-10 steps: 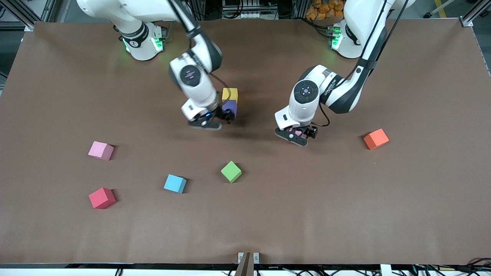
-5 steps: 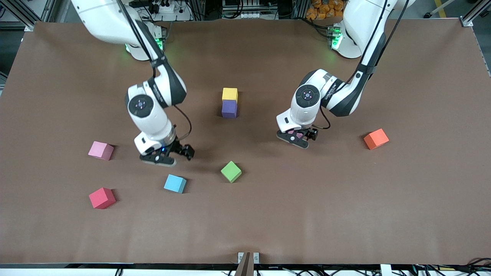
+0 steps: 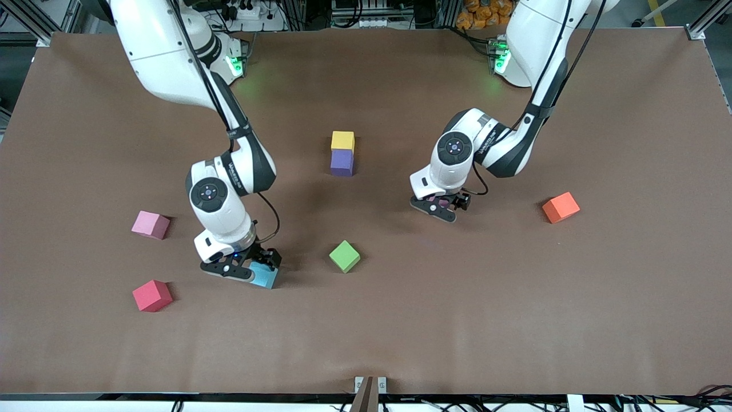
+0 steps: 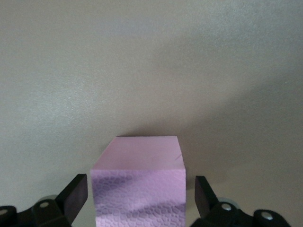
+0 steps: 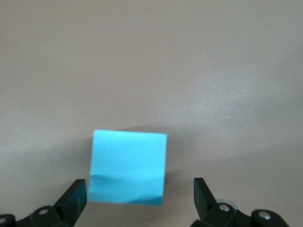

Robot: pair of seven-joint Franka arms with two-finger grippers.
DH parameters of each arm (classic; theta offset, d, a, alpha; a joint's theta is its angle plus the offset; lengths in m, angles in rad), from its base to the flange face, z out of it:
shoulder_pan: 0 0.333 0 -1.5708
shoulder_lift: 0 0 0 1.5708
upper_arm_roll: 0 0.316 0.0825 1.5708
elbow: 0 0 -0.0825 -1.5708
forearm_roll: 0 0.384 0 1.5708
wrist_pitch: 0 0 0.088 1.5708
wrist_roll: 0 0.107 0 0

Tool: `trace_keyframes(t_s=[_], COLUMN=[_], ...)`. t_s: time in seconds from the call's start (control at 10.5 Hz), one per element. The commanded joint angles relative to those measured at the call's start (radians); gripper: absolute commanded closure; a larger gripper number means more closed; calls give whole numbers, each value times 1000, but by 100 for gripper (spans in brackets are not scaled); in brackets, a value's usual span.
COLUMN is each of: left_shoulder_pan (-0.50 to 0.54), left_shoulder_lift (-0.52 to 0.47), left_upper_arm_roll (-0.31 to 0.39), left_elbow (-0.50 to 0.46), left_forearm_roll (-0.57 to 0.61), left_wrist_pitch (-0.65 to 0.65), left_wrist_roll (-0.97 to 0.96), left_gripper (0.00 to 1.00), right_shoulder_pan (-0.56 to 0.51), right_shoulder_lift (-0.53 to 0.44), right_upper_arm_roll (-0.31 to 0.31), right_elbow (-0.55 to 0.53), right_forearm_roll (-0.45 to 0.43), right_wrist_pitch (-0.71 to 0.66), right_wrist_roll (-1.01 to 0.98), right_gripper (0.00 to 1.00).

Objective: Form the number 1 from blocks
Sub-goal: 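Grasp the lavender block with the left gripper while the right grasps cyan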

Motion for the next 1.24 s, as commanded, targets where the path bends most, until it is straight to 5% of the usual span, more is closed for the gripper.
trace_keyframes(t_s=[0.0, 0.19, 0.29, 0.86, 0.95, 1.14], left_shoulder_pan=[0, -2, -3, -49, -48, -46], left_shoulder_lift=[2, 2, 2, -68, -105, -150], left_upper_arm_roll=[-2, -2, -2, -66, -104, -216], left_elbow=[-2, -3, -2, -2, -2, 3], left_forearm_roll=[24, 24, 24, 24, 21, -5], left_wrist_pitch=[11, 11, 11, -71, -142, -226], left_wrist_roll=[-7, -53, -62, -401, -447, -618], left_gripper=[16, 90, 100, 100, 100, 100], right_shoulder_pan=[-15, -15, -15, 1, 2, 1], right_shoulder_lift=[24, 27, 26, 101, 107, 103], right_upper_arm_roll=[7, 7, 7, -5, -10, -10], right_elbow=[39, 52, 54, 83, 79, 85], right_forearm_roll=[-18, -15, -14, -6, -6, -3], right_wrist_pitch=[2, 2, 2, 72, 80, 71], right_wrist_roll=[-11, -11, -11, 1, -1, -4], right_gripper=[0, 0, 0, 0, 9, 45])
